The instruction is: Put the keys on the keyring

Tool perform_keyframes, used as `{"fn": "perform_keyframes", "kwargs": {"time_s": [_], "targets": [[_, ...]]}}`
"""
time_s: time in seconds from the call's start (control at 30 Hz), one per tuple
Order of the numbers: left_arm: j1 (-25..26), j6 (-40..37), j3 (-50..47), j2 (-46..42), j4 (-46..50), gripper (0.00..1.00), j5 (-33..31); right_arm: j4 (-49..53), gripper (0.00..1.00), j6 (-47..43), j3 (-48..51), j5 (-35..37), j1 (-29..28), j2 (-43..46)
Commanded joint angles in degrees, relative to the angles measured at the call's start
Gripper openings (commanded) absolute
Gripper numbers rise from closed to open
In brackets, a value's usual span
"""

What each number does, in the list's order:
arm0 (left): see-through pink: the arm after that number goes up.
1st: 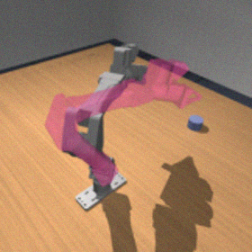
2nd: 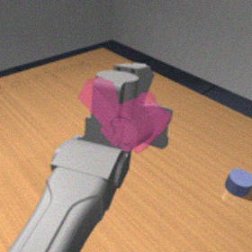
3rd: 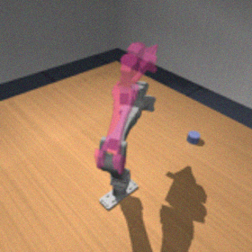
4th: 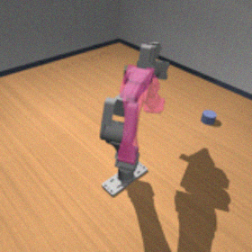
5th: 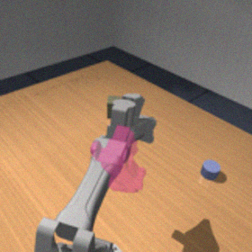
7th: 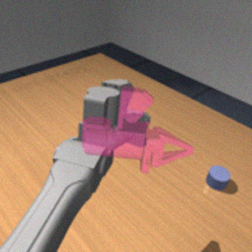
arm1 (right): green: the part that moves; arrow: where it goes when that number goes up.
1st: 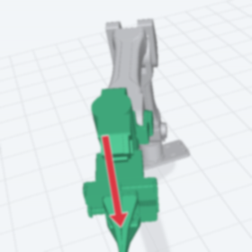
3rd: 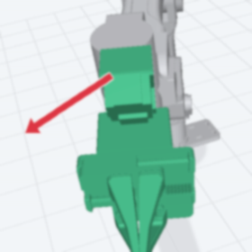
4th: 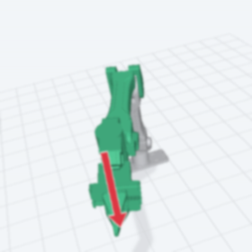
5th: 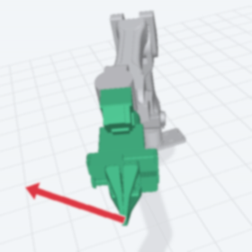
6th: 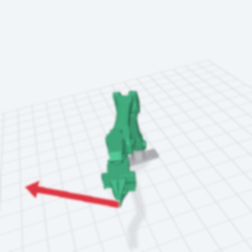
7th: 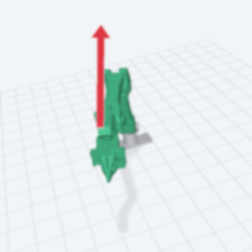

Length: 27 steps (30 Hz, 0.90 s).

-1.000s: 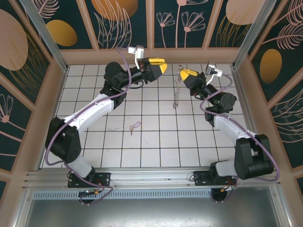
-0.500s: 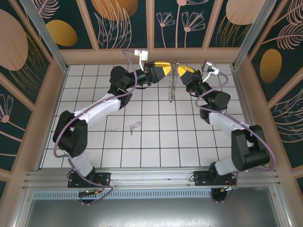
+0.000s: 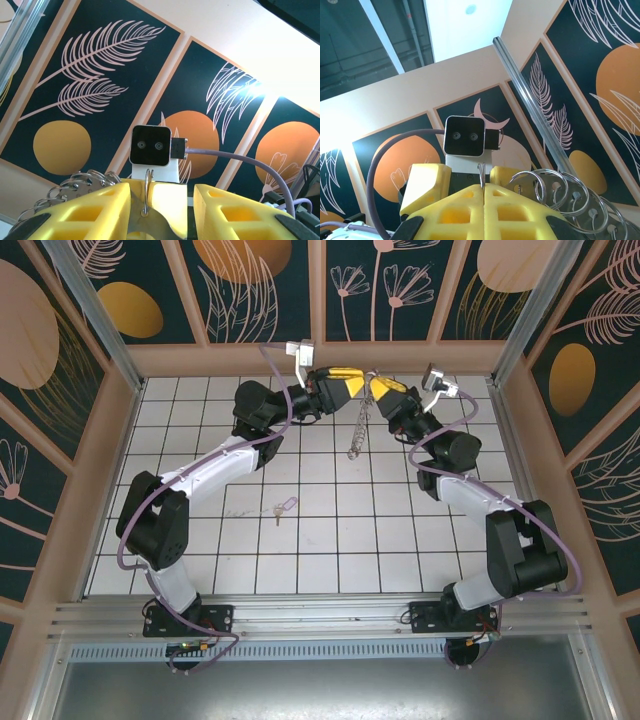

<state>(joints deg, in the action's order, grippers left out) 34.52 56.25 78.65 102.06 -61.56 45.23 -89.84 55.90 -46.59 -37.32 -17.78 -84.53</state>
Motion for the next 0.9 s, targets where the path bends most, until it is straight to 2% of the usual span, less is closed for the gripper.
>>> {"fn": "perform_keyframes", "kwargs": {"time_s": [0.0,0.4,0.63,0.73,0.87], "targets": [[0.7,1.0,2.2,1.2,-3.4,0.37,1.1,-8.1,0.0,0.3,-2.5,0.9,-0.7,-0.1],[1.2,1.1,3.3,2.1,-3.5,0.29,0.9,-8.1,0.0,0.5,-2.5,0.7,-1.1,0.1],[1.2,1.2,3.8,2.5,-3.7,0.17,0.9,-8.1,0.0,0.5,-2.0,0.6,-1.2,0.4],[1.5,1.3,3.7,2.5,-3.8,0.09,1.0,-8.1,0.0,0.4,-1.9,0.7,-1.2,0.5],[1.5,1.4,3.4,2.5,-4.3,0.03,1.0,-8.0,0.0,0.3,-1.9,0.7,-1.2,0.5]]}}
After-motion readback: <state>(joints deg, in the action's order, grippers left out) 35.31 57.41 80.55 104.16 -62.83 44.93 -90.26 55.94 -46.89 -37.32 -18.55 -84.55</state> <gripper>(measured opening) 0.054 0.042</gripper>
